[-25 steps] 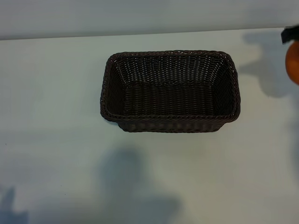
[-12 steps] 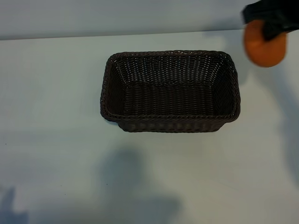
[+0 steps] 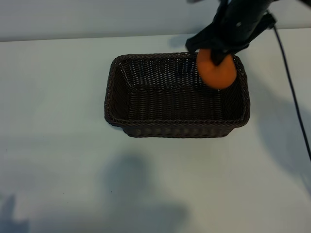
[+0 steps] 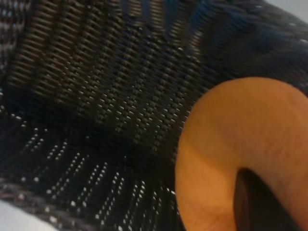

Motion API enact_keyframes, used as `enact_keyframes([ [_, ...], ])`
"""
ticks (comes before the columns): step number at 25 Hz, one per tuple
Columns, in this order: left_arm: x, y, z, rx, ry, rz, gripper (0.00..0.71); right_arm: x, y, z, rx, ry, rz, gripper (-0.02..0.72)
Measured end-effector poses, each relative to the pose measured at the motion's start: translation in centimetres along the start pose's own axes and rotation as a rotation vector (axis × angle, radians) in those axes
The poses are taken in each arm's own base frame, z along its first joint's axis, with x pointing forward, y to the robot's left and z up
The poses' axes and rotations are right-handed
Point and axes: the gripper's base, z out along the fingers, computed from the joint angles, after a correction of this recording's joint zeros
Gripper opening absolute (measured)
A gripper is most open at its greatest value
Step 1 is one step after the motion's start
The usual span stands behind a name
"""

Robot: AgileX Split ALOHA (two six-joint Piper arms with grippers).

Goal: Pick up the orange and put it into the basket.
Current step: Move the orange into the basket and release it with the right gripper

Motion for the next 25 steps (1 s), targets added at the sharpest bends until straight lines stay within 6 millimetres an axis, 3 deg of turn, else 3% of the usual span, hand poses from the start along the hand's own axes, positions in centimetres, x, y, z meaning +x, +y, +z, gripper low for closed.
enact_keyframes([
  [7,0.0,0.0,0.0,0.000,0.000,0.000,0.593,0.1,1.7,6.3,-0.002,0.121,-0.046,0.080],
  [12,0.0,0.0,0.0,0.000,0.000,0.000,0.593,0.4,2.3,9.3,0.000,0.181,-0.059,0.080],
  [20,0.0,0.0,0.0,0.000,0.000,0.000,0.592,0.4,2.4,9.9,-0.001,0.185,-0.061,0.095],
  [23,0.0,0.0,0.0,0.000,0.000,0.000,0.592,0.4,2.4,9.9,-0.001,0.184,-0.061,0.157],
  [25,0.0,0.0,0.0,0.000,0.000,0.000,0.592,0.4,2.4,9.9,-0.001,0.185,-0.061,0.250],
])
